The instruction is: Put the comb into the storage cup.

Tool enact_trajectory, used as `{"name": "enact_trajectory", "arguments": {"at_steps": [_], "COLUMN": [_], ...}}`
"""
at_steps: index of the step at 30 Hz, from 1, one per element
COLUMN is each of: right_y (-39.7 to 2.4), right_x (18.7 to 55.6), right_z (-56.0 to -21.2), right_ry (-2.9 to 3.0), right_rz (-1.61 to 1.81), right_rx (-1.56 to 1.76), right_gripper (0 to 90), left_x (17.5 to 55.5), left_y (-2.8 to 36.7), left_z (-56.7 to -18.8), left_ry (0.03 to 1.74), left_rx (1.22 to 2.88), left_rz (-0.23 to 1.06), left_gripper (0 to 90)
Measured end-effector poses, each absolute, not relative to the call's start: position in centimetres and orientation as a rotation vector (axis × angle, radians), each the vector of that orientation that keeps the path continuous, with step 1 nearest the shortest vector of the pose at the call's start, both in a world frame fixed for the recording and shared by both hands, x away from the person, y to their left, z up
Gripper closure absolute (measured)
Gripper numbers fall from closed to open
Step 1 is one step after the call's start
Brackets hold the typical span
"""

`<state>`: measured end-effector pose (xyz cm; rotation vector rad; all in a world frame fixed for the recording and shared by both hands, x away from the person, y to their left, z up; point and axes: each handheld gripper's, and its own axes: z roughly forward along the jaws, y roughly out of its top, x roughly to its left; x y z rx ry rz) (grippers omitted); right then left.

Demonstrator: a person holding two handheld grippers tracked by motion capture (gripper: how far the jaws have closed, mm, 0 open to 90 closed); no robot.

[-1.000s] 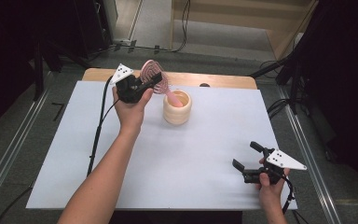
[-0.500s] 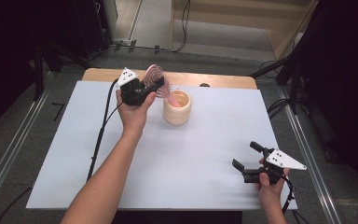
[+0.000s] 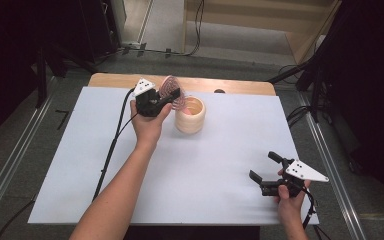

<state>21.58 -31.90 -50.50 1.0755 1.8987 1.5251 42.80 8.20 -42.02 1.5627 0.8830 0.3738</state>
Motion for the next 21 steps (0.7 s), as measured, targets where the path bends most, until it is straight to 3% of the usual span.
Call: {"name": "enact_trajectory", "arguments": {"at_steps": [15,19,21], "right_y": [-31.91,-31.90,-31.89], "right_x": [21.58,21.58,21.58], "right_z": [-50.52,-50.52,-50.52], "right_ry": [1.898,1.898,1.899], "right_rz": [1.523,1.523,1.524], "right_rx": [1.076,1.076,1.077], "right_gripper": [0.0,0.0,0.0], "left_x": [43.16,43.10,43.13], "left_y": [7.74,7.89,8.03], "left_z": [-42.86,-42.84,-42.83], "left_ry": [0.912,0.914,0.937], "left_rx": [1.575,1.601,1.611], "left_rz": [0.364,0.360,0.342], "left_gripper": [62.7,55.3,44.5]}}
